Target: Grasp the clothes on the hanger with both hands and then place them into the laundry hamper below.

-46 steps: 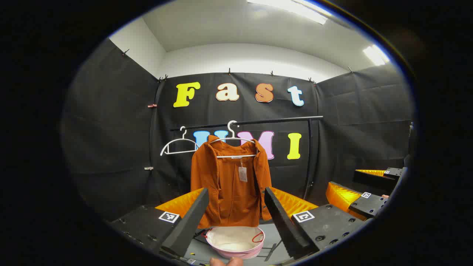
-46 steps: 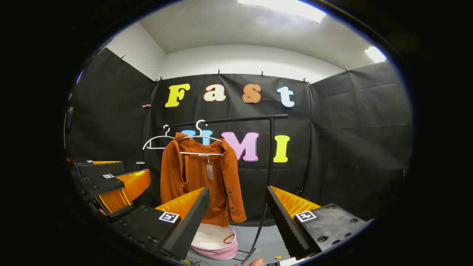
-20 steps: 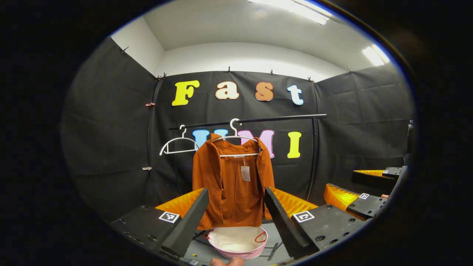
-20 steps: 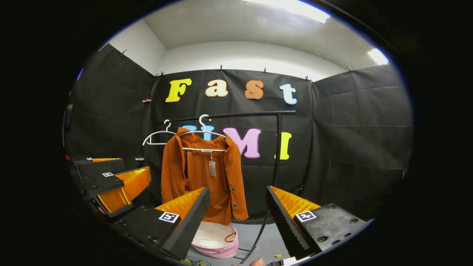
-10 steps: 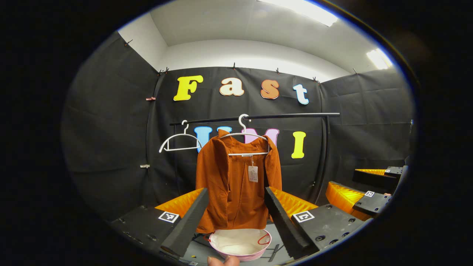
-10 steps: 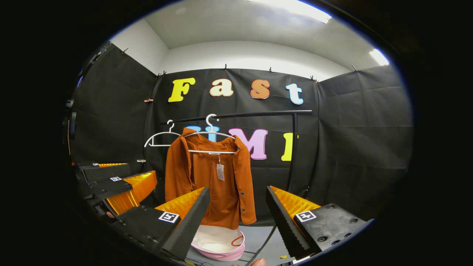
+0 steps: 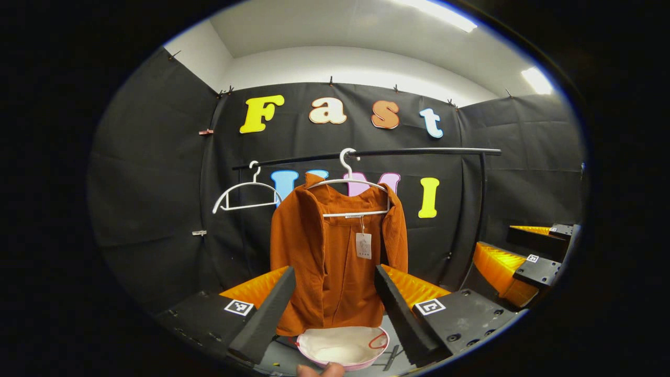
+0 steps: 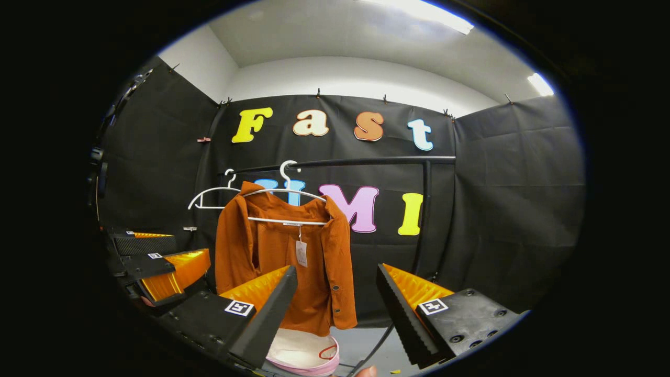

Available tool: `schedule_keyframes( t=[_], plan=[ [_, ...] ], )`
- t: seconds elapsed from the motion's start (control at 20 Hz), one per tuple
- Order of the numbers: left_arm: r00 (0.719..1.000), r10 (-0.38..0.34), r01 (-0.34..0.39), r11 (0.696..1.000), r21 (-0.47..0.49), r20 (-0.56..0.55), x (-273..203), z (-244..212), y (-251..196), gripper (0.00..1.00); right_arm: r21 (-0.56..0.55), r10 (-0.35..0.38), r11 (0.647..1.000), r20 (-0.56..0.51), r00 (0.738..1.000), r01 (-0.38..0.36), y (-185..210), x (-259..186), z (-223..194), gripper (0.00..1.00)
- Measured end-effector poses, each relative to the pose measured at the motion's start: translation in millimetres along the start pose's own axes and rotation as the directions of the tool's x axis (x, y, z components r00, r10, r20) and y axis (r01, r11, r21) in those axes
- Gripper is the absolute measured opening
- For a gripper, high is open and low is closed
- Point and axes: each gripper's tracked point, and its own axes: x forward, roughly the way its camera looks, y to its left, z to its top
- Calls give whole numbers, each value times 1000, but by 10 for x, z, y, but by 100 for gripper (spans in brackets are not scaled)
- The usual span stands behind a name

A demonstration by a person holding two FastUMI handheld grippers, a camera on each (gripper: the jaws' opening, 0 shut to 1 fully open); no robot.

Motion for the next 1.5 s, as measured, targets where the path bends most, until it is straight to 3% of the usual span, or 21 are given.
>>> schedule_keyframes(
  t=[0.4,0.8,1.1,1.25,1.4,1.5],
  plan=[
    [993,119,-119,992,-31,-10,1149,0,260,96,26,49,998,-27,998,-49,-105,1299,-278,98],
    [977,213,-213,977,-9,21,2016,47,541,96,12,101,995,-15,995,-101,236,2613,-618,99],
    [947,319,-319,948,-13,44,2312,55,824,96,-29,41,999,-21,999,-41,334,3345,-826,98],
    [935,349,-351,936,31,64,2376,39,942,96,-21,14,1000,-9,1000,-14,398,3493,-815,98],
    [930,361,-365,930,49,71,2430,68,1037,57,10,42,999,-31,999,-42,452,3569,-887,54],
    [927,372,-374,926,55,51,2436,16,1101,31,66,22,998,-64,998,-18,337,3595,-988,24]
  ],
)
